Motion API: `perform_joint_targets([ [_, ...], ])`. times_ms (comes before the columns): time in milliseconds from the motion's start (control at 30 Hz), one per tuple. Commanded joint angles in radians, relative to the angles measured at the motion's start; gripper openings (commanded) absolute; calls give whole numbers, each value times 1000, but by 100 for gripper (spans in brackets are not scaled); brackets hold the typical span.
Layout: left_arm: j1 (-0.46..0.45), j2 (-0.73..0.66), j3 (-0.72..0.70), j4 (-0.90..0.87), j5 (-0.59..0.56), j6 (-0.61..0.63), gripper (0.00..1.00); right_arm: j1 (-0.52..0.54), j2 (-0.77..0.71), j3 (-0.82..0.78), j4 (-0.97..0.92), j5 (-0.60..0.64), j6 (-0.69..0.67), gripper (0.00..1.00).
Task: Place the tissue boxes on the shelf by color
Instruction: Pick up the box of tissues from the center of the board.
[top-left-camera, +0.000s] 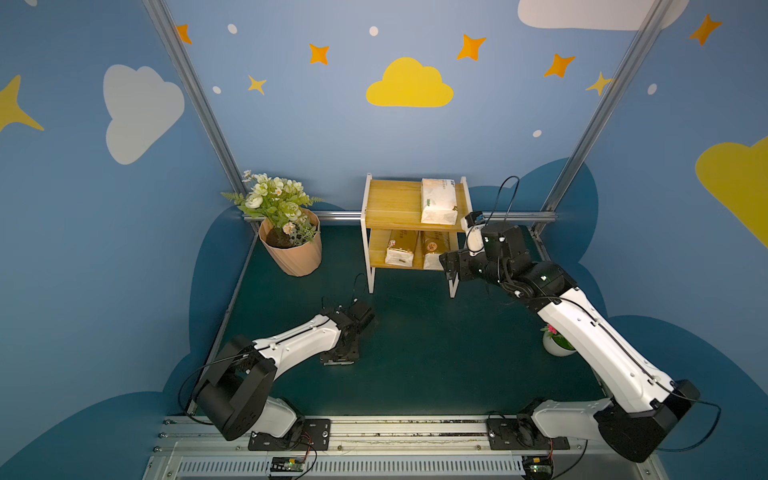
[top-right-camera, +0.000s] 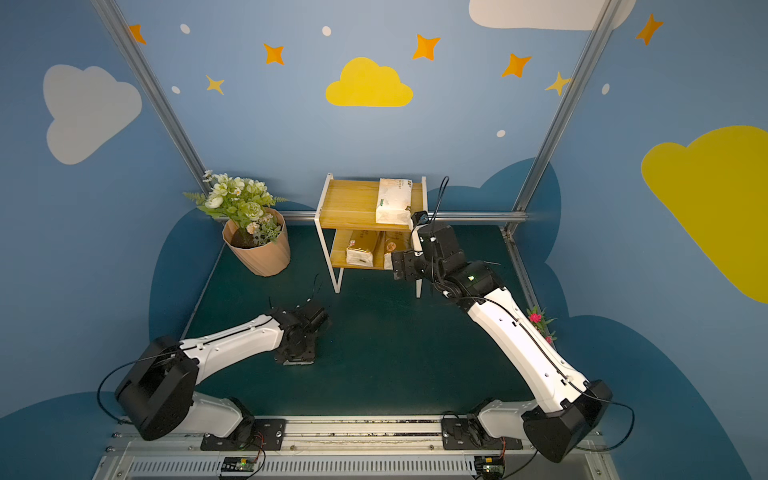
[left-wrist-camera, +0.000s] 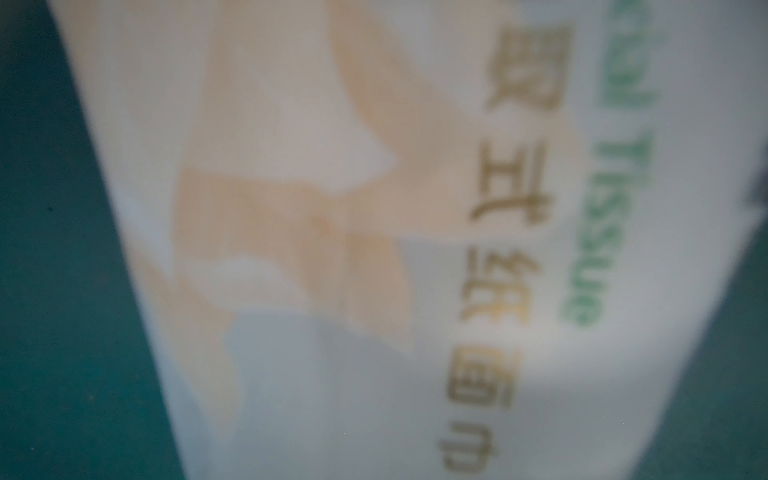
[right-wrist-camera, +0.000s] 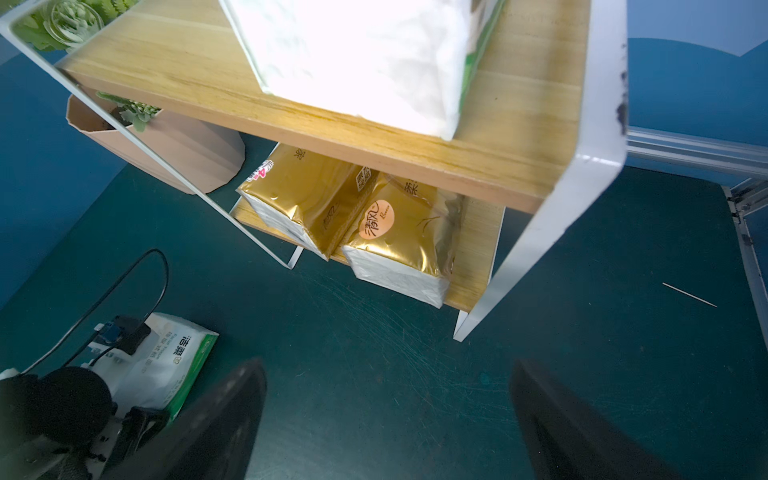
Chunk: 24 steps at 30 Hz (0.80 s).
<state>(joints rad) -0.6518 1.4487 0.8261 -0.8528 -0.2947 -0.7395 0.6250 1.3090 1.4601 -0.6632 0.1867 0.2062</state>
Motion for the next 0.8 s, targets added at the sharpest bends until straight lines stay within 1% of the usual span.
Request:
perform_joint_targets([
  [0, -27, -48, 79, -118, -59, 12, 59, -4, -20, 2, -9, 8, 9, 98],
  [167, -81, -84, 213, -252, -77, 1, 50, -4, -22, 10, -2, 28, 5, 98],
  [300, -131, -108, 333, -332, -76, -13, 48, -4, -35, 27, 16, 79, -23, 98],
  [467, -168, -109, 506, -371, -81, 1, 52, -6, -45, 37, 23, 103, -70, 98],
  [567, -183, -70, 668, -409, -108, 40, 53, -6, -53, 26, 25, 105, -82, 98],
  [767, -184, 86, 1016, -439, -126, 205, 59, -10, -88, -6, 28, 113, -87, 98],
])
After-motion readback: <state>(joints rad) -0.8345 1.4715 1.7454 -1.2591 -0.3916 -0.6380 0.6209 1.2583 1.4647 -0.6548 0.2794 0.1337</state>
